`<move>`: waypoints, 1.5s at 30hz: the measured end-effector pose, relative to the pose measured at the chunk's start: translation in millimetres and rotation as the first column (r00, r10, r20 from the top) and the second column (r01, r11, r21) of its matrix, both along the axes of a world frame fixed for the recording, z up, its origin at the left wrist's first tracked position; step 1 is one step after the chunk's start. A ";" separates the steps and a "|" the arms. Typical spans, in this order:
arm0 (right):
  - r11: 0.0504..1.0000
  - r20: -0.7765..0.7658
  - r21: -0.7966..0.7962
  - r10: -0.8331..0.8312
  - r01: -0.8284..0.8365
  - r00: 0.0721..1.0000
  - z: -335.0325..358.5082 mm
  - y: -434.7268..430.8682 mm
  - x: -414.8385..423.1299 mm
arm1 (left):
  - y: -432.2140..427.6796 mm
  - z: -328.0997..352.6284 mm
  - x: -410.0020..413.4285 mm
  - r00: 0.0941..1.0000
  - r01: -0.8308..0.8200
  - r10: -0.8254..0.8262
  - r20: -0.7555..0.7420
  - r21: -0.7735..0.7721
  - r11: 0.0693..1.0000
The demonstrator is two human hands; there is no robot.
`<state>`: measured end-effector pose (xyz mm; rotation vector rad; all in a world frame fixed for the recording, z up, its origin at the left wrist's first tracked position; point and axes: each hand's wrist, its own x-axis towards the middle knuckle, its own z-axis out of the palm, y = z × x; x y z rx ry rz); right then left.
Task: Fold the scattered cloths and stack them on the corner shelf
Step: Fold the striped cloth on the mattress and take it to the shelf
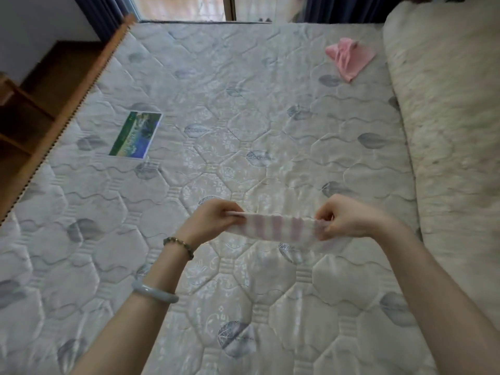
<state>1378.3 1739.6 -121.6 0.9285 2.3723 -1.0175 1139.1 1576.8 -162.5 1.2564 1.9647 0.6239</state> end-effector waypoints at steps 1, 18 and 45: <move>1.000 0.026 0.022 -0.004 0.004 1.000 -5.2 2.8 2.6 | -1.0 1.2 -2.2 0.999 -0.034 0.034 -0.006 0.027 0.999; 0.809 -0.537 0.220 -0.366 0.545 0.760 -20.1 28.8 -4.4 | 9.3 -8.4 -10.4 0.943 -0.186 0.287 -0.165 0.455 0.871; 0.806 0.130 -0.234 -0.528 0.543 0.839 -311.7 -103.6 127.7 | -108.3 -261.8 72.6 0.983 -0.054 0.112 0.142 -0.359 0.932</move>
